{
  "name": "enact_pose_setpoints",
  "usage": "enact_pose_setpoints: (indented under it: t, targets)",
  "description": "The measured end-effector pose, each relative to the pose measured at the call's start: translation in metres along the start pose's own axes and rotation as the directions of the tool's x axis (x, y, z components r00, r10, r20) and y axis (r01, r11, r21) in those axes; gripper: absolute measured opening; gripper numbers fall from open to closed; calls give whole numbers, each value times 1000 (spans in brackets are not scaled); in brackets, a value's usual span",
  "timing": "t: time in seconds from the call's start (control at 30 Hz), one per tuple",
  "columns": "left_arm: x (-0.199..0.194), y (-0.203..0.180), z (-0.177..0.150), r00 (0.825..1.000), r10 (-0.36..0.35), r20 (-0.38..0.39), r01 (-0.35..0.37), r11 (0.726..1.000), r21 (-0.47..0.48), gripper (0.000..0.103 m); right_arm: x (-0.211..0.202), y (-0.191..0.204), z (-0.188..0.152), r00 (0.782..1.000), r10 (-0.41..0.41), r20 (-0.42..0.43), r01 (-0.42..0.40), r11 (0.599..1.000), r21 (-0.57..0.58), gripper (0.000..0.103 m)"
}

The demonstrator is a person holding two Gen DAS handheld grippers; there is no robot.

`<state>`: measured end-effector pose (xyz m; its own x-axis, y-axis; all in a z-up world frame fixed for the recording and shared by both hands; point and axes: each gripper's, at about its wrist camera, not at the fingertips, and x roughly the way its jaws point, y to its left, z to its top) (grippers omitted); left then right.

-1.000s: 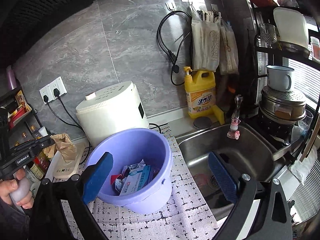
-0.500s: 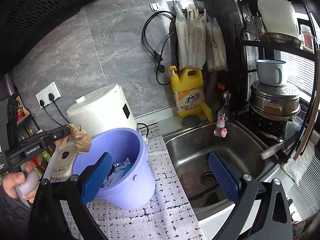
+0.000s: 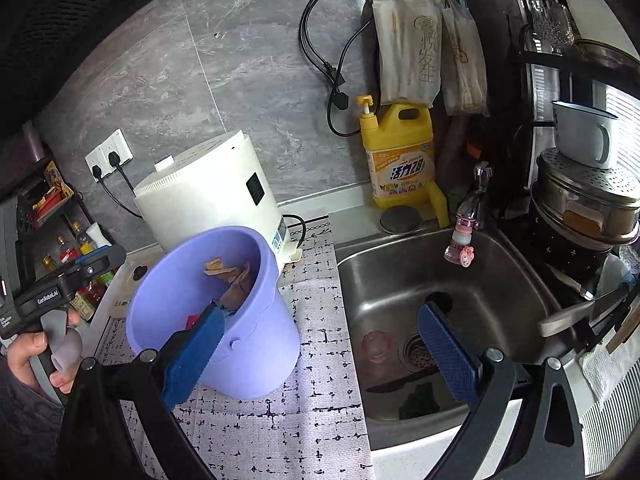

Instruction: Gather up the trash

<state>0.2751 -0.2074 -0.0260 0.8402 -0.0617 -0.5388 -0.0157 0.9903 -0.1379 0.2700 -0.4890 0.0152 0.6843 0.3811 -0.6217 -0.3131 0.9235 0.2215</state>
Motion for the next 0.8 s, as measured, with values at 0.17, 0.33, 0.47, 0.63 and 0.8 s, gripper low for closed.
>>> enact_pose_setpoints:
  t: [0.17,0.33,0.47,0.63,0.8]
  targets:
    - [-21,11,-3,1000,26,12,-26,999,-28,97,0,23,4,999,46,-11,-46,998,-45,95]
    - [-43,24,0,999,36,3,-36,999,-6,97,-7,49,7,998,61,-21,-62,997,-52,95]
    - [-67,38,1,999,36,4,-36,999,8,97,-16,73,10,998,60,-10,-60,997,-53,95]
    - [-107,59,-2,999,40,32,-40,999,11,97,-23,110,8,998,63,3,-63,996,-57,95]
    - [-147,84,-9,997,48,53,-48,999,-2,97,-34,151,3,997,79,15,-78,995,-67,95]
